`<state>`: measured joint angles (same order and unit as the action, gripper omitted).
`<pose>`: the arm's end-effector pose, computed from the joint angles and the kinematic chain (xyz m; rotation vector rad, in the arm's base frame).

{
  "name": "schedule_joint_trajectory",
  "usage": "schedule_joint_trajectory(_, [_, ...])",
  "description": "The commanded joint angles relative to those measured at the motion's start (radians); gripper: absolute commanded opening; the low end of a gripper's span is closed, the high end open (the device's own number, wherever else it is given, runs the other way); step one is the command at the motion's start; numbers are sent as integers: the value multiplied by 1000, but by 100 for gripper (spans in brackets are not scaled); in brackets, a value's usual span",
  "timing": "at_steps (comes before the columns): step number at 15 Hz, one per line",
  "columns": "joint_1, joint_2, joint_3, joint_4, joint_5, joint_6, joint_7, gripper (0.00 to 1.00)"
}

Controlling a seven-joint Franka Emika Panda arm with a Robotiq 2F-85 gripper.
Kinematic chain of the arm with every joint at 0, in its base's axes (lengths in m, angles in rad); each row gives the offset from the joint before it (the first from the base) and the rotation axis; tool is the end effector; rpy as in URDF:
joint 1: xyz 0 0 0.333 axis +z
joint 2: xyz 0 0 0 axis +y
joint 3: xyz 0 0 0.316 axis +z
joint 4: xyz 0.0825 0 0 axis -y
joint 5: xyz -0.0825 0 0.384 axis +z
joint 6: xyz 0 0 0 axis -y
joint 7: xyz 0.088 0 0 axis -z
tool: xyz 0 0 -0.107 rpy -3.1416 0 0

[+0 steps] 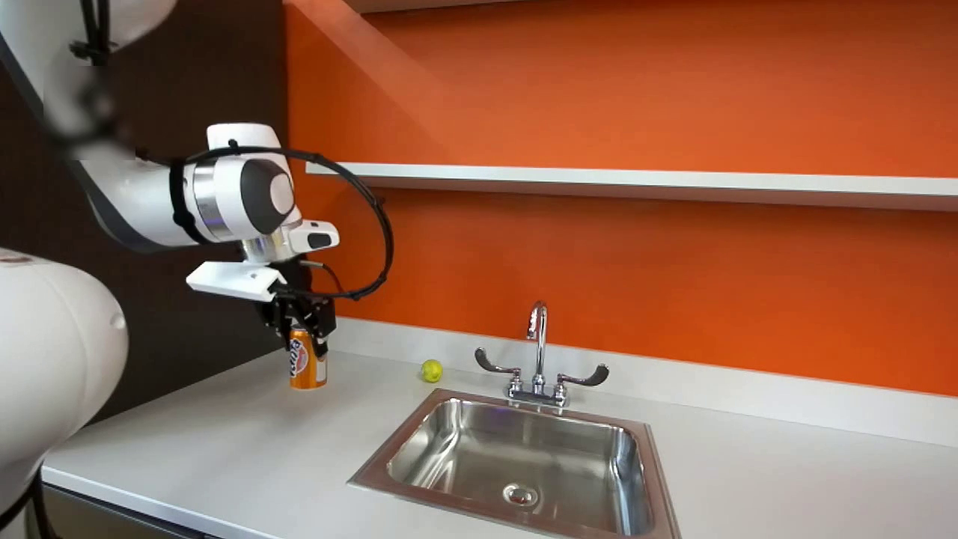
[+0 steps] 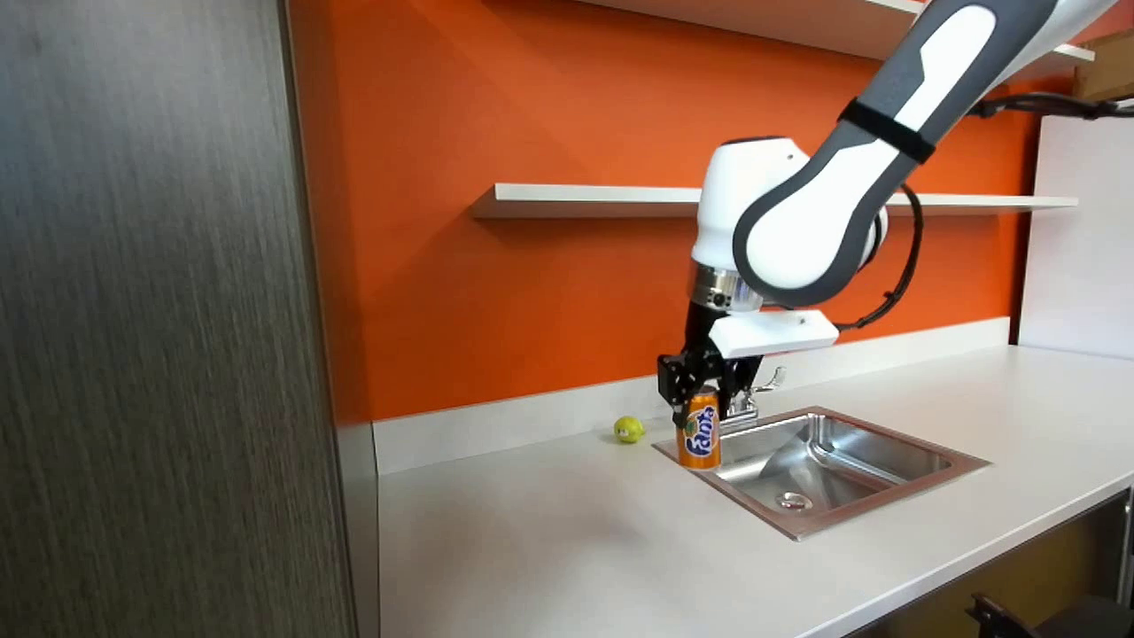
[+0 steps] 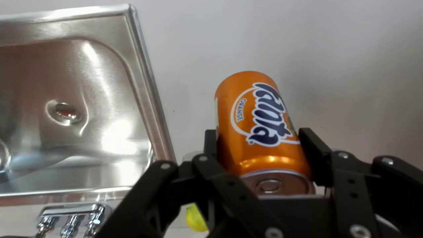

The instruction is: Put the can on the stand

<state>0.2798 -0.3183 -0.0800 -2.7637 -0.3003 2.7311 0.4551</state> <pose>0.3917 0.0923 0.3382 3.0700 0.0055 0.4840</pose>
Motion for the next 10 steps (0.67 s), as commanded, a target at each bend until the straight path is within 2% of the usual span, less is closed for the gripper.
schedule_joint_trajectory(1, [-102, -231, 87, 9, 105, -175, -163, 38])
schedule_joint_trajectory(5, [-142, -389, 102, 95, 177, -326, -264, 38])
schedule_joint_trajectory(10, [-167, -450, 96, 233, 218, -396, -314, 38])
